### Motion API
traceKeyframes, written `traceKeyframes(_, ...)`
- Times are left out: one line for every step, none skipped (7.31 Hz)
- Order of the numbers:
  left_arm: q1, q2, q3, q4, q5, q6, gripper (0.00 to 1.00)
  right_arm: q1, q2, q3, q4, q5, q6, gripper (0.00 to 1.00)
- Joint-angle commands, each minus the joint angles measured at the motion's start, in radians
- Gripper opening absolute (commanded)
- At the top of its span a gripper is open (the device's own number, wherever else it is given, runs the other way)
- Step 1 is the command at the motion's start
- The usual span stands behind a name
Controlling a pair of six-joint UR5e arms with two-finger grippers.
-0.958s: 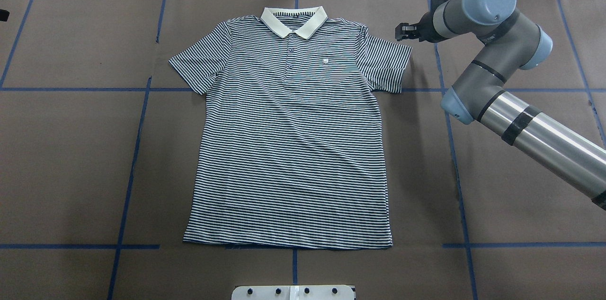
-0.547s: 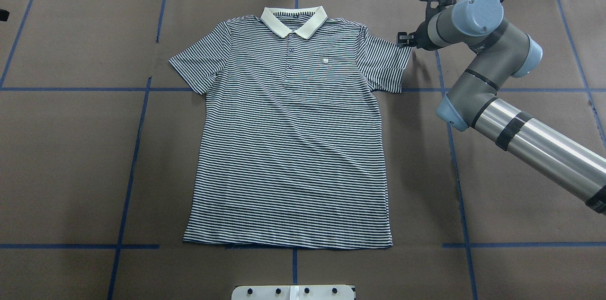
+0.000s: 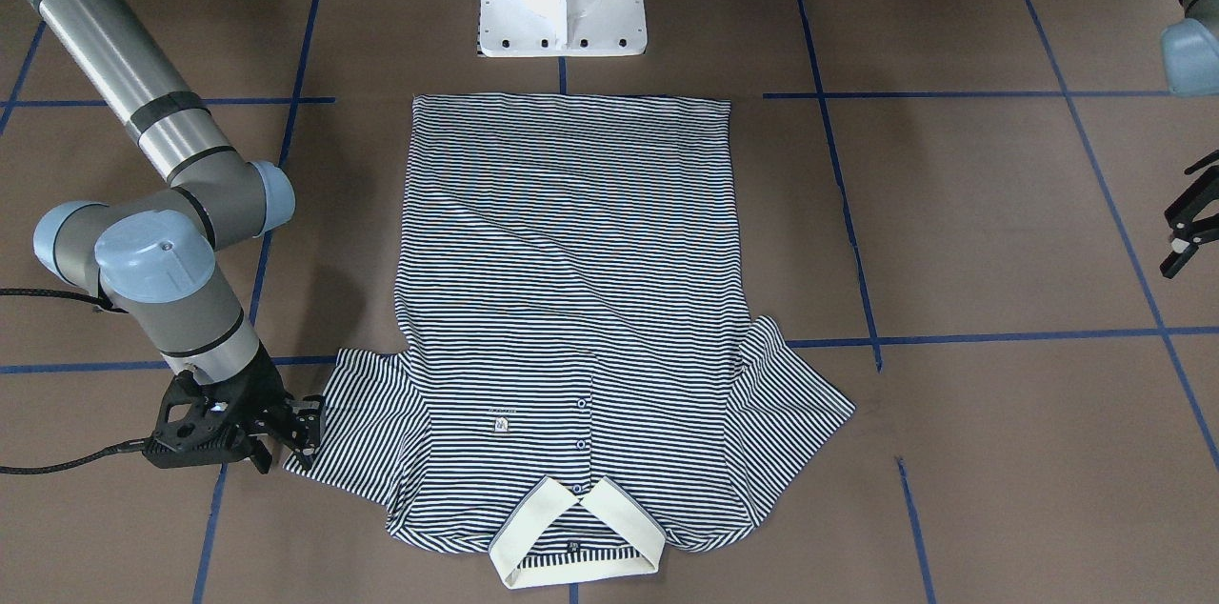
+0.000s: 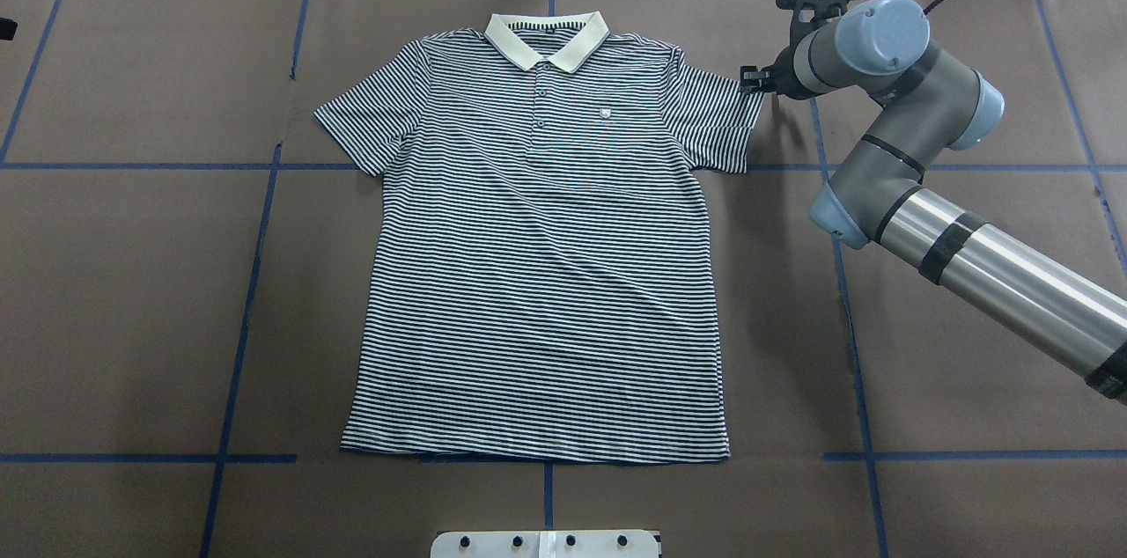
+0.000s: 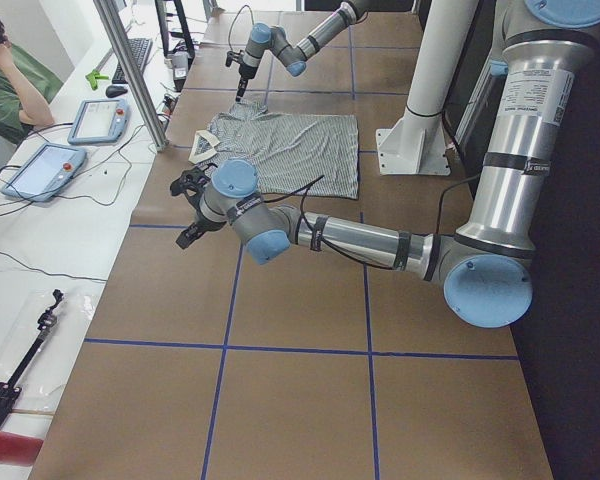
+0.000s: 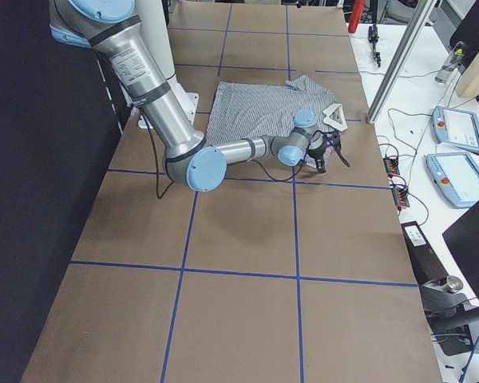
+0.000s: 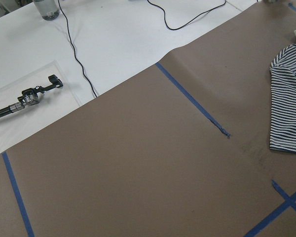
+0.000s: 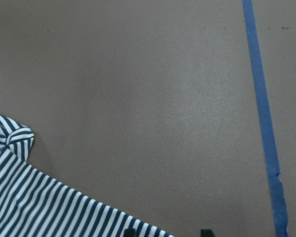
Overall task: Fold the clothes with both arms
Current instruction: 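Grasp the striped sleeve edge with the right gripper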
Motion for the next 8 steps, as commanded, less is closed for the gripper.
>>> traceKeyframes(0.000,0.000,0.001,0.000,0.000,0.000,1.00,-0.001,0.001,-0.001,0.000,-0.002,0.000,0.44)
traceKeyframes(0.000,0.000,-0.002,0.000,-0.002,-0.001,1.00,-0.001,0.001,-0.001,0.000,0.000,0.003,0.36)
traceKeyframes(0.000,0.000,-0.006,0.000,-0.002,-0.003,1.00,-0.001,0.001,-0.001,0.000,0.000,0.003,0.36)
traceKeyframes(0.000,0.000,-0.006,0.000,-0.003,-0.003,1.00,-0.001,0.001,-0.003,0.000,0.000,0.003,0.36)
traceKeyframes(0.000,0.000,-0.007,0.000,-0.003,-0.003,1.00,-0.003,0.001,-0.001,0.000,0.000,0.003,0.36)
traceKeyframes(0.000,0.000,-0.007,0.000,-0.005,-0.003,1.00,-0.004,0.001,-0.001,0.000,0.000,0.002,0.35)
traceKeyframes(0.000,0.002,-0.007,0.000,-0.005,-0.003,1.00,-0.004,-0.001,-0.001,0.000,-0.002,0.002,0.35)
traceKeyframes(0.000,0.002,-0.007,0.000,-0.005,-0.003,1.00,-0.004,-0.001,-0.001,0.000,0.000,0.002,0.35)
